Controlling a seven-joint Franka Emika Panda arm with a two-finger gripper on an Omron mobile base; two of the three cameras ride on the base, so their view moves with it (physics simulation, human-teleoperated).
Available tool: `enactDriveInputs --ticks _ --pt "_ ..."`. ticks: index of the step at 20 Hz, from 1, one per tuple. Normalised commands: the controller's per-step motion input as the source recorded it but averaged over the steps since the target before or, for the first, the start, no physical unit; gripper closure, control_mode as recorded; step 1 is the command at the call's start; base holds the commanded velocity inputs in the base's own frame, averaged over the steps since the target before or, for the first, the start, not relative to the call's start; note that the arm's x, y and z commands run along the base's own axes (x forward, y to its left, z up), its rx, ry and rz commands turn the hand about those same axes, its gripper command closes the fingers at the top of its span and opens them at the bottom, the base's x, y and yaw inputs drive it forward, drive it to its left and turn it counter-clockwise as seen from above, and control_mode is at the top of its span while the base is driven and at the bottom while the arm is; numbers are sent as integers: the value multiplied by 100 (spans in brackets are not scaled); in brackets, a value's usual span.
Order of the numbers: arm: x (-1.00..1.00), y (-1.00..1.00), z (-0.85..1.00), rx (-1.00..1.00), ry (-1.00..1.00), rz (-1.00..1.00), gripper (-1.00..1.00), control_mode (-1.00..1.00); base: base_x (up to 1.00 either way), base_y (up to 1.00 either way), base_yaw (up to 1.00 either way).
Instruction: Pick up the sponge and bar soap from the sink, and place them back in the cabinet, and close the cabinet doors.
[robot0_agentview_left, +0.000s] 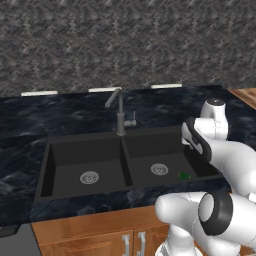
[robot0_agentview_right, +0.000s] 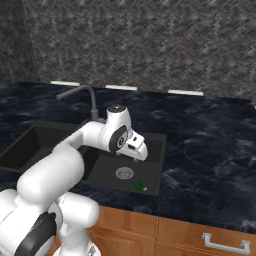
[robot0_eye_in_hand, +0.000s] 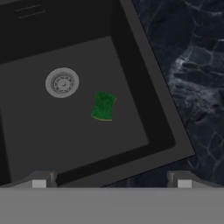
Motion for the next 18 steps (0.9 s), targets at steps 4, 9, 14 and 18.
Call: enactDriveInputs --ticks 4,9,14,18 --pt "2 0 -4 1 6 0 -100 -100 0 0 0" --pt "6 0 -7 0 4 0 -100 -100 0 0 0" --pt "7 0 -10 0 3 0 -100 -100 0 0 0" --pt "7 0 -14 0 1 0 -100 -100 0 0 0"
